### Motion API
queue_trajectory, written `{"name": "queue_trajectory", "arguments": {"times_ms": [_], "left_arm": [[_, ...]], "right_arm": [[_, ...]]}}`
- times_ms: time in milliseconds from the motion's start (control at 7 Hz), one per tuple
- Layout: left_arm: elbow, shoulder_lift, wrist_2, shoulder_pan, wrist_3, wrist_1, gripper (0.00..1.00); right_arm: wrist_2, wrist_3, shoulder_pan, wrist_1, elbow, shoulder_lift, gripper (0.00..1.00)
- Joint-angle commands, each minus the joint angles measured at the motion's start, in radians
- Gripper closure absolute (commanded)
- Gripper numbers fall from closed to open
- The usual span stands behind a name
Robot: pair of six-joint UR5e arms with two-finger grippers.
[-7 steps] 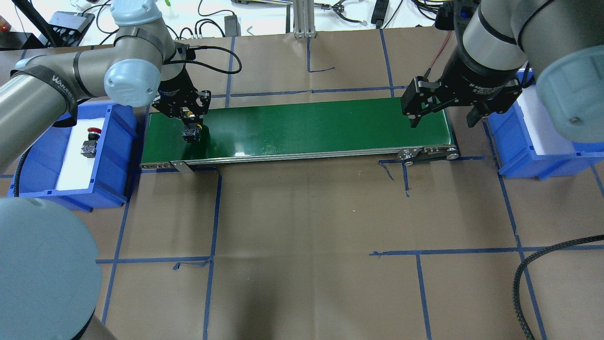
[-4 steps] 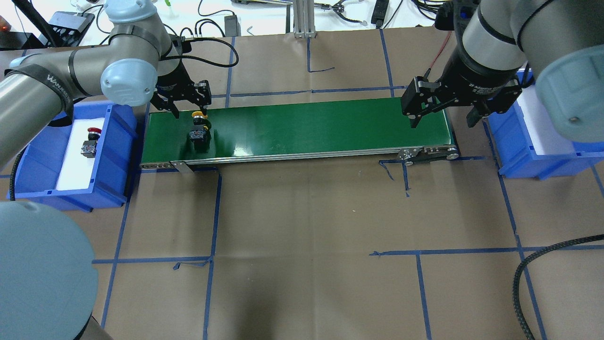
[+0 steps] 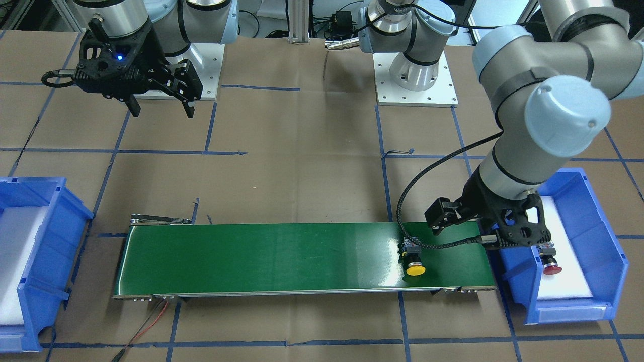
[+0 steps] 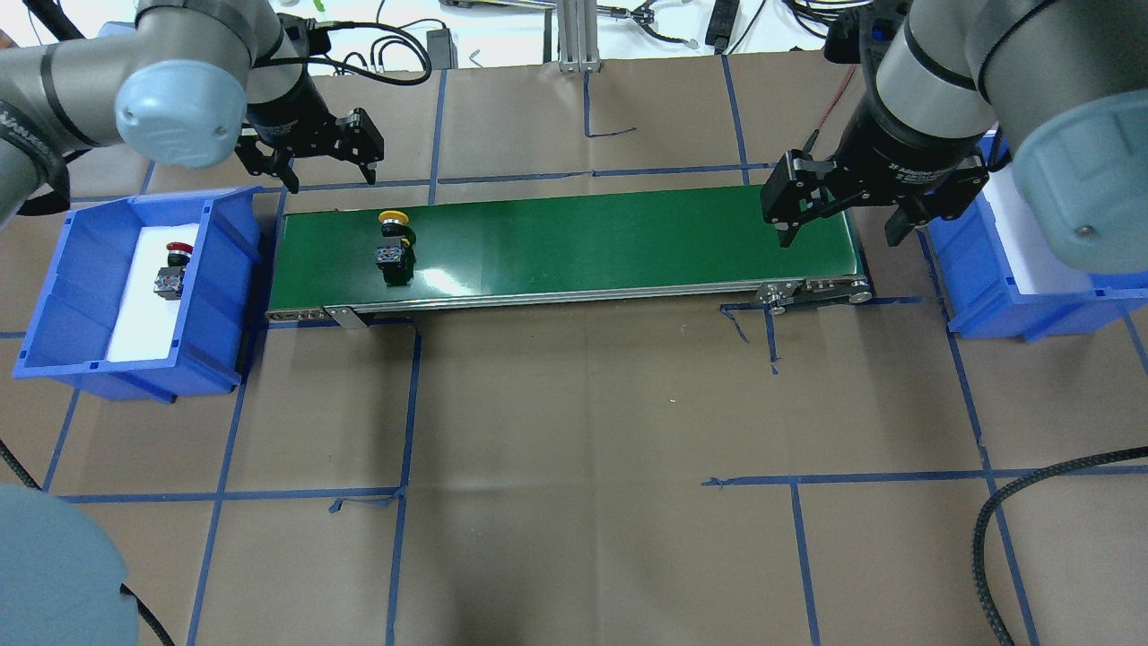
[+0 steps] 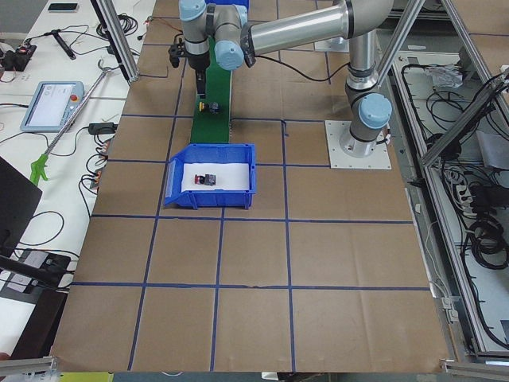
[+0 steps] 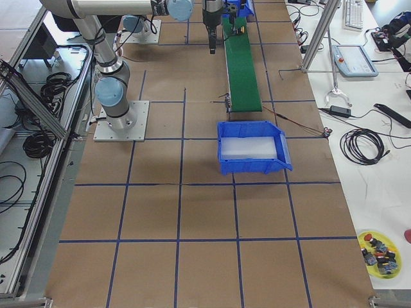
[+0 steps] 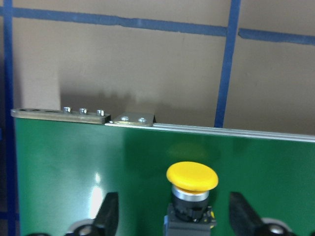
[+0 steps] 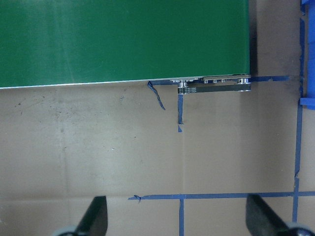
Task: Transport two buttons from left to right
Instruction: 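Raise the left gripper and move it back over the bin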
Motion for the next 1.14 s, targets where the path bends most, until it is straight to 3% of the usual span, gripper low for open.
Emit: {"name": "queue_trajectory", "arguments": {"times_ms": [0,286,714,1000], "left_arm": [[0.073,0.033,-0.002,-0.001,0.003,-0.146,0.0],[0.077,0.023,-0.002,0.022,0.163,-0.137,0.0],[0.083,0.004,-0.005,0.281,0.414,-0.139,0.0],[0.084,-0.004,0.004,0.382,0.523,-0.132,0.0]], "right_arm": [[-0.003,0.0,0.0,-0.008,0.0,0.0,0.0],[-0.003,0.0,0.0,-0.008,0.0,0.001,0.0],[-0.004,0.0,0.0,-0.008,0.0,0.001,0.0],[-0.006,0.0,0.0,-0.008,0.0,0.0,0.0]]}}
